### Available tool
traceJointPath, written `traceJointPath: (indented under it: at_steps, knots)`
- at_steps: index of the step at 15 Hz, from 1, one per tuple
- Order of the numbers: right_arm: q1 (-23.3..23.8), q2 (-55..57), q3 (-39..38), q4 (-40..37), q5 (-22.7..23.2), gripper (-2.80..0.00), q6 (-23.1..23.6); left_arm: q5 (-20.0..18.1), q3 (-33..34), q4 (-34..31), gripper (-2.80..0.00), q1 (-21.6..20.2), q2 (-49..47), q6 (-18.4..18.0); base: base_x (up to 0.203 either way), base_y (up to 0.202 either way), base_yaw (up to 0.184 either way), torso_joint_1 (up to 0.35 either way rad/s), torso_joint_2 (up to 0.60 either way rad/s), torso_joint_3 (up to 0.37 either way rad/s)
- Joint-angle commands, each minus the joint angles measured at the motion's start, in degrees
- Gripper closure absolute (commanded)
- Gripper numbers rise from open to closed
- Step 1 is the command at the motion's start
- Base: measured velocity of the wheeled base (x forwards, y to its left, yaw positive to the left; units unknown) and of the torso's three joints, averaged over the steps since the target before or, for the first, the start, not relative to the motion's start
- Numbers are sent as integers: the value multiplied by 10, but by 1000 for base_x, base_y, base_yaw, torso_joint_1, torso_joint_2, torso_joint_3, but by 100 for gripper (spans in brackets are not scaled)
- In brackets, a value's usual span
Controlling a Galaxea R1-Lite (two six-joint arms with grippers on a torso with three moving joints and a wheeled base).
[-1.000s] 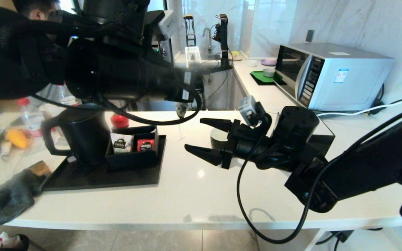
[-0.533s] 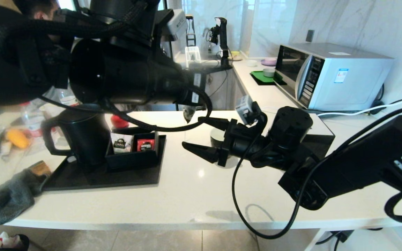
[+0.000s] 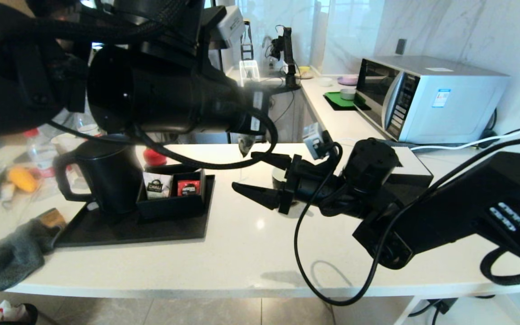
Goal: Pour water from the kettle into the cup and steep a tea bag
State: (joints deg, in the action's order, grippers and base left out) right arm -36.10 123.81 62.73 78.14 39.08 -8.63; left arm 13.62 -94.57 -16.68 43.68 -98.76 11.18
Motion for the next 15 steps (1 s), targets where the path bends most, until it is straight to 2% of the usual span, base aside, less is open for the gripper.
traceJointPath:
  at_steps: [1,5,15]
  knots:
    - [-1,6,-1,7,4,-280,-1,1,-1,-1,0,0,0,1,0,0,0,0,0,0]
    - [-14,25,-1,63,5,-280,-51,1,-2,0,0,0,0,1,0,0,0,0,0,0]
    - [-25,48,-1,70,5,-280,-55,1,-2,0,0,0,-1,1,0,0,0,0,0,0]
